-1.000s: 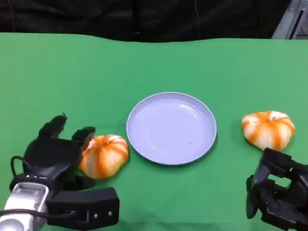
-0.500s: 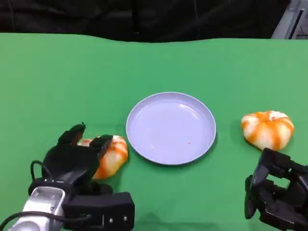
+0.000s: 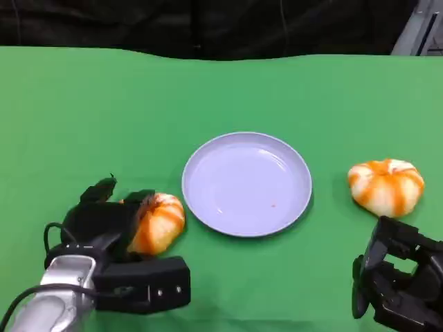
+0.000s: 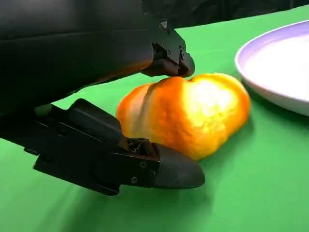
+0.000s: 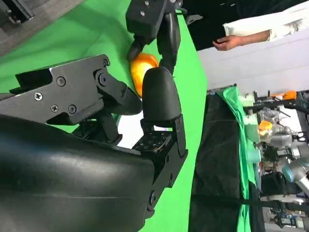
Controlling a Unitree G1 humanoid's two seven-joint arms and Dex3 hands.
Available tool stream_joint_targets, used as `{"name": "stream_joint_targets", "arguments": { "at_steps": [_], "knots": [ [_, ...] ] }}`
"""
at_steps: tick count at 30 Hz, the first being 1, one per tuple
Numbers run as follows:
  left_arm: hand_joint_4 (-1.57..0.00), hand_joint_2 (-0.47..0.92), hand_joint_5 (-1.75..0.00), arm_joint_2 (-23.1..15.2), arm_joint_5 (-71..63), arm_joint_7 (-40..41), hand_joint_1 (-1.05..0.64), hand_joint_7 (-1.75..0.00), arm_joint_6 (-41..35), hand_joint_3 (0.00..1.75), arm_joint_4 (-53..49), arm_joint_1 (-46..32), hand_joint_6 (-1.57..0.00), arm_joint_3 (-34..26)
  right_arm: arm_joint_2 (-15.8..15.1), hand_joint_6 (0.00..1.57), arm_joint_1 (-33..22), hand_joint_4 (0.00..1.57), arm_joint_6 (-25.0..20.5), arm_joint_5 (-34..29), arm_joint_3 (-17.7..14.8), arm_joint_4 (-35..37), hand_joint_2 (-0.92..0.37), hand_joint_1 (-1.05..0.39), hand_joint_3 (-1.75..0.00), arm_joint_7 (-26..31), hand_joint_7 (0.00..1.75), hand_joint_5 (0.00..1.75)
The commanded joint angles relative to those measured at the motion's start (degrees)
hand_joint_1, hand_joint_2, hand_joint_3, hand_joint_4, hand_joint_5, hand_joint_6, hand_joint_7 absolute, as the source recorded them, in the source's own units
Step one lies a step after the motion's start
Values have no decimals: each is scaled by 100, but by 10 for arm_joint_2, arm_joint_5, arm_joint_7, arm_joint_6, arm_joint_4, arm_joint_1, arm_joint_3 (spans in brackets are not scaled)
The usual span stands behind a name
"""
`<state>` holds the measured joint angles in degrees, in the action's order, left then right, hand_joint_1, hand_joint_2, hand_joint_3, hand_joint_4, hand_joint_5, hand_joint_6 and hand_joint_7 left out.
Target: Grasp the bread from the table and place it into the plate.
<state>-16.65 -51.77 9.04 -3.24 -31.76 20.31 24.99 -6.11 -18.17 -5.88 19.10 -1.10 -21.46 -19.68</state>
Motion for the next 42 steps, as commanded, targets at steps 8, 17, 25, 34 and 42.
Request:
{"name": "stream_joint_targets", "arguments": {
  "at_steps": [8, 17, 25, 34, 42],
  "knots": [
    [-17, 92, -5, 15, 58, 37, -79, -3, 40, 26, -92, 36, -34, 3, 0, 67, -5, 81, 9, 1, 1, -9, -77, -5, -87, 2, 163, 175],
    [-35, 92, -7, 21, 79, 53, -57, -4, 60, 20, -118, 34, -46, 12, 2, 68, -4, 81, 13, 5, 1, -6, -76, -4, -88, 1, 162, 175],
    [-99, 92, -68, 8, 108, 126, -6, -18, 118, 28, -133, 29, -106, -12, 1, 69, -4, 81, 15, -7, 6, -7, -76, -5, -88, 6, 161, 175],
    [-64, 91, -175, -54, 126, 88, -4, -174, 87, 36, 18, 23, -44, -70, -1, 69, -2, 82, 13, -3, 4, -5, -76, -5, -87, 7, 161, 175],
    [-66, 87, -175, -53, 118, 77, -5, -175, 68, 32, 105, 37, -44, -84, 0, 70, 0, 82, 22, 0, 2, 3, -77, -3, -87, 3, 161, 175]
  ]
}}
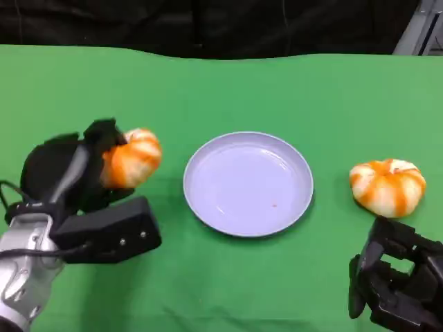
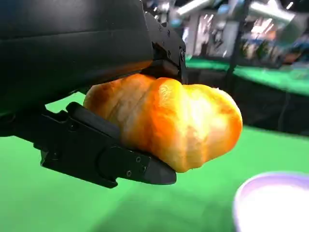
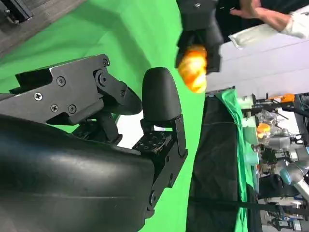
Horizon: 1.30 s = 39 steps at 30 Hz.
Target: Grasp the bread from the table and place it into the plate.
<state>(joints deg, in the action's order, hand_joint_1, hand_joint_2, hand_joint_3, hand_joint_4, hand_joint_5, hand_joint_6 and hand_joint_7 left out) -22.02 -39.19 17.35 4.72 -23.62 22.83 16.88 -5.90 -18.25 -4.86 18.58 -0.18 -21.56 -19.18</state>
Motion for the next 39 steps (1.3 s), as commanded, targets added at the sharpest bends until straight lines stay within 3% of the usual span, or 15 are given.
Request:
{"name": "stream_joint_targets", "arguments": {
  "at_steps": [1, 7, 14, 17, 19, 20, 24, 29, 31, 32, 33, 34, 36, 39],
  "knots": [
    [-66, 87, -175, 10, -9, -8, -4, -175, -12, 32, 26, 18, -44, 4, -4, 70, 1, 82, 9, 5, -8, 3, -77, -3, -87, -2, 161, 175],
    [-70, 89, -175, 68, -24, -5, -7, -175, -17, 32, -10, 58, -51, 41, -6, 69, -2, 81, 6, -1, -7, 0, -77, -3, -88, 2, 161, 175],
    [-70, 92, -175, 146, -22, 13, -11, -161, -14, 27, -134, 116, -58, 75, -2, 69, -7, 81, 11, 2, -6, -2, -76, -3, -89, 3, 161, 175],
    [-69, 90, -175, 177, -20, 28, -5, -161, 0, 21, -206, 143, -56, 88, -1, 69, -9, 81, 13, 3, -4, -3, -74, -3, -91, 2, 161, 175],
    [-68, 91, -175, 191, -22, 35, -5, -160, 6, 15, -247, 160, -55, 97, -3, 69, -10, 81, 10, 2, -3, -7, -73, -3, -92, 4, 161, 175],
    [-68, 92, -175, 196, -22, 40, -5, -151, 11, 13, -266, 168, -60, 100, -2, 69, -11, 81, 10, 4, -3, -7, -73, -3, -92, 3, 160, 175],
    [-69, 92, -175, 216, -24, 72, -6, -145, 34, 15, -336, 198, -61, 115, 2, 70, -13, 82, 11, 9, -1, -6, -71, -4, -94, 1, 159, 175],
    [-71, 92, -175, 233, -9, 73, -8, -169, 66, 19, -397, 231, -49, 113, 2, 73, -19, 82, 11, 3, 4, -15, -69, -4, -95, 4, 157, 175],
    [-69, 92, -175, 236, -1, 74, -11, -146, 81, 16, -406, 237, -56, 110, 2, 73, -22, 82, 9, 1, 7, -19, -69, -5, -95, 7, 157, 175],
    [-62, 92, -148, 234, -2, 64, -18, -108, 82, 18, -403, 237, -65, 112, 3, 73, -22, 82, 9, 1, 8, -19, -69, -5, -96, 8, 157, 175],
    [-50, 92, -88, 231, -3, 57, -38, -51, 83, 27, -400, 237, -66, 115, 3, 73, -22, 82, 10, 1, 9, -19, -69, -4, -96, 8, 157, 175],
    [-51, 92, -57, 230, -3, 52, -45, -28, 82, 30, -398, 237, -69, 116, 3, 73, -22, 83, 10, 1, 9, -19, -69, -4, -96, 8, 158, 175],
    [-52, 92, -31, 229, -3, 49, -51, -8, 82, 33, -398, 238, -72, 118, 3, 73, -23, 83, 10, 1, 9, -19, -69, -4, -96, 8, 158, 175],
    [-53, 92, -24, 228, -2, 49, -53, -3, 82, 33, -398, 238, -72, 120, 3, 73, -23, 83, 10, 2, 9, -19, -68, -4, -97, 9, 158, 175]
  ]
}}
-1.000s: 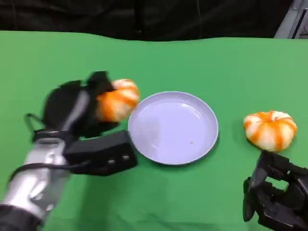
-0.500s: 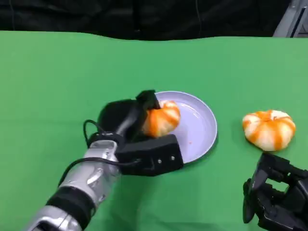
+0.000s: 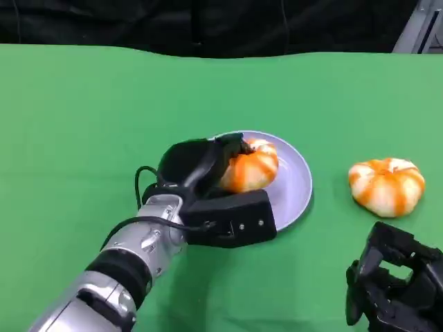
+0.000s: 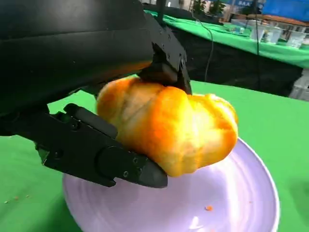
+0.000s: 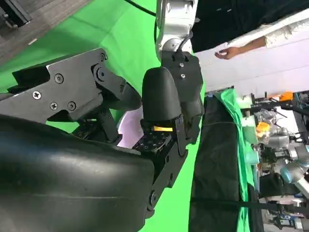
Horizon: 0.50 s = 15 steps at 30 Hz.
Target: Grasp the bread from the table and place it into the plate.
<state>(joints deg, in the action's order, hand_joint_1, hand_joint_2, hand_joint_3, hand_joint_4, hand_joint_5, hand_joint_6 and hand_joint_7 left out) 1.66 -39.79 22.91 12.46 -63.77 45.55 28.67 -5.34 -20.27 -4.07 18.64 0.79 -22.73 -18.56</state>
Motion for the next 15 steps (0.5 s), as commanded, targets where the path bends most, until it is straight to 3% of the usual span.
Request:
{"name": "stream_joint_targets", "arguments": {
  "at_steps": [1, 5, 6, 7, 8, 15],
  "knots": [
    [-53, 92, -23, -9, 5, -7, -53, -2, 4, 33, 3, 11, -72, 2, -2, 73, -2, 83, 2, 1, 0, -7, -68, -4, -97, 2, 158, 175],
    [-54, 92, -22, -18, -11, -33, -53, -2, -10, 33, 25, 10, -73, 20, -2, 73, 0, 83, 0, 1, 0, -5, -68, -4, -98, 3, 158, 175],
    [-28, 92, -11, -28, -20, -55, -77, -1, -20, 54, 47, 5, -37, 31, -2, 73, 2, 83, 0, 1, 0, -3, -69, -5, -97, 3, 157, 175],
    [-11, 92, -4, -35, -27, -73, -94, 0, -29, 69, 66, 0, -15, 38, -1, 75, 3, 83, 0, 2, 0, -1, -69, -4, -96, 3, 157, 175],
    [-6, 92, -2, -40, -29, -84, -99, 0, -36, 74, 82, -5, -8, 41, -1, 75, 4, 83, 1, 4, -1, 1, -70, -4, -95, 1, 157, 175],
    [0, 92, 0, -82, -5, -153, -105, 0, -36, 81, 180, -49, 0, 25, -4, 75, 2, 83, -5, 3, 1, -5, -70, -3, -95, 1, 156, 175]
  ]
}}
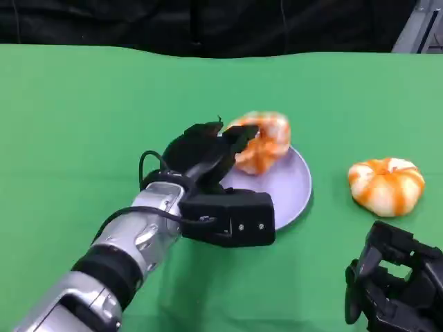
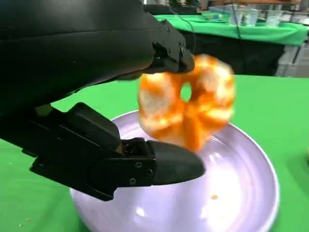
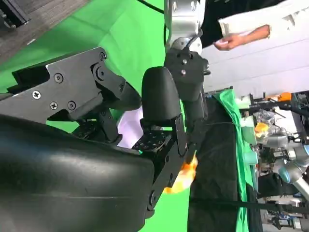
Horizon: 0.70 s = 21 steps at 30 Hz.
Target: Grasp the bread from the table and place it into the plate.
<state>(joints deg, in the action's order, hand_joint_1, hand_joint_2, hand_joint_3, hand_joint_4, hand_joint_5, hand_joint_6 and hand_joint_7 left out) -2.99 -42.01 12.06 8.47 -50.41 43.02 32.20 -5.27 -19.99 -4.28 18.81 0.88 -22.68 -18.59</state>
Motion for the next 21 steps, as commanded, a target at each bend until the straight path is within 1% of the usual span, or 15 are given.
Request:
{"name": "stream_joint_targets", "arguments": {
  "at_steps": [1, 3, 6, 8, 10, 13, 19, 21],
  "knots": [
    [0, 92, 0, -43, 21, -57, -105, 0, 5, 81, 60, -29, 0, -13, -4, 75, -1, 83, -1, 1, 0, -5, -70, -2, -95, 1, 156, 175],
    [0, 92, 0, -69, 36, -89, -105, 0, 5, 80, 108, -51, 0, -27, -4, 75, 1, 83, 0, -1, 1, -2, -71, -3, -95, 1, 157, 175],
    [0, 92, 0, -97, 52, -127, -105, 0, -2, 80, 176, -79, 0, -44, -3, 75, 4, 83, 2, -3, 1, 2, -71, -3, -95, 1, 157, 175],
    [0, 92, 0, -109, 60, -148, -105, 0, -7, 79, 210, -93, -1, -53, -3, 75, 5, 84, 4, -4, 0, 5, -71, -3, -95, 1, 157, 175],
    [0, 92, 0, -111, 61, -157, -105, 0, -13, 79, 224, -99, -1, -56, -3, 75, 5, 84, 4, -4, 0, 5, -71, -3, -95, 1, 157, 175],
    [0, 92, 0, -133, 72, -180, -105, -2, -16, 75, 274, -119, -5, -72, -4, 75, 8, 84, 0, -2, -2, 7, -71, -3, -95, 2, 157, 175],
    [0, 92, 0, -135, 77, -194, -105, -2, -22, 73, 309, -138, -6, -88, -3, 75, 6, 85, 1, -4, 0, 5, -71, -3, -95, 3, 158, 175],
    [0, 92, 0, -133, 100, -193, -99, -3, -23, 64, 346, -164, -11, -108, -1, 75, 3, 84, 1, -5, 3, 1, -72, -1, -96, 5, 159, 175]
  ]
}}
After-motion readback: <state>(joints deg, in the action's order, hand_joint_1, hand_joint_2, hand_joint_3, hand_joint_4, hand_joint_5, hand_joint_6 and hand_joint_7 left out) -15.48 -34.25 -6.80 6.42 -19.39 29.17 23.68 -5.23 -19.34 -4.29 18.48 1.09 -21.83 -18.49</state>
